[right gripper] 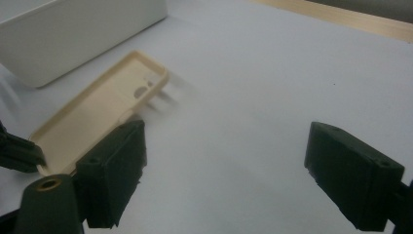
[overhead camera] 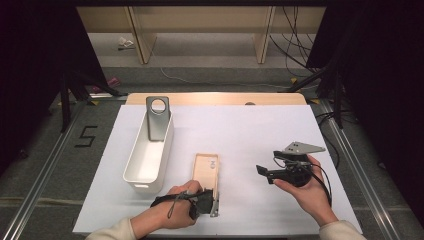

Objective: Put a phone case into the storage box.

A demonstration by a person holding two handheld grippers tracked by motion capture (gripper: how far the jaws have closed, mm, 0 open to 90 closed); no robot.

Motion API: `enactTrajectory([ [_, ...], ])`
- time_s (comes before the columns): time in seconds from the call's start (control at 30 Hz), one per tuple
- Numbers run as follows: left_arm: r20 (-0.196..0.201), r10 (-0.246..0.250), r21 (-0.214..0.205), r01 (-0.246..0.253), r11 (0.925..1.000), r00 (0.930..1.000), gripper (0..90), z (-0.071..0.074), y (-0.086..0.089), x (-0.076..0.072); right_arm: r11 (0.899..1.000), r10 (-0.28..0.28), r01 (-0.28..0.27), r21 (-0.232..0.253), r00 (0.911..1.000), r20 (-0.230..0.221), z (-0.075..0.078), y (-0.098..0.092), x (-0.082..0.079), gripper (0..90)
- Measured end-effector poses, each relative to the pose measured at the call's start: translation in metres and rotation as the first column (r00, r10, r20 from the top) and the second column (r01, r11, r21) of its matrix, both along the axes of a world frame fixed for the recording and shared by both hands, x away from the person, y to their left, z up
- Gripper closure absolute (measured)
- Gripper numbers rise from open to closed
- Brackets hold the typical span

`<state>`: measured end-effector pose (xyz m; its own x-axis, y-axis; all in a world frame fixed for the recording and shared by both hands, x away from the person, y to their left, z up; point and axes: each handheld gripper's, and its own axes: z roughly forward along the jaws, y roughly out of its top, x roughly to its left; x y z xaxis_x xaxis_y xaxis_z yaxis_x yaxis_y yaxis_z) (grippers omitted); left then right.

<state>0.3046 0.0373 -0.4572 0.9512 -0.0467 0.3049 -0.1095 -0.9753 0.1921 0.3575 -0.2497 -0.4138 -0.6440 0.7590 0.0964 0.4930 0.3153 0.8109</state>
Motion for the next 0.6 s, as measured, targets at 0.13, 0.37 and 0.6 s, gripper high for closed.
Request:
enactTrajectory([
  [0.13,0.046,0.022,-0.046,-0.020,0.9988,0.9987,87.5,0.005,0.000,0.000,1.000,0.008,-0.008,0.002,1.0000,-0.001,0.000,0.002,0.000,16.2],
  [0.37,0.098,0.067,-0.141,-0.053,0.9885,0.9929,87.7,0.013,0.000,0.000,1.000,0.018,-0.018,0.012,0.9998,-0.009,-0.001,0.011,0.002,16.3],
  [0.6,0.101,0.058,-0.144,-0.044,0.9886,0.9932,87.7,0.014,-0.001,-0.002,0.998,0.039,-0.038,0.049,0.9986,-0.036,-0.003,0.029,0.007,19.1],
])
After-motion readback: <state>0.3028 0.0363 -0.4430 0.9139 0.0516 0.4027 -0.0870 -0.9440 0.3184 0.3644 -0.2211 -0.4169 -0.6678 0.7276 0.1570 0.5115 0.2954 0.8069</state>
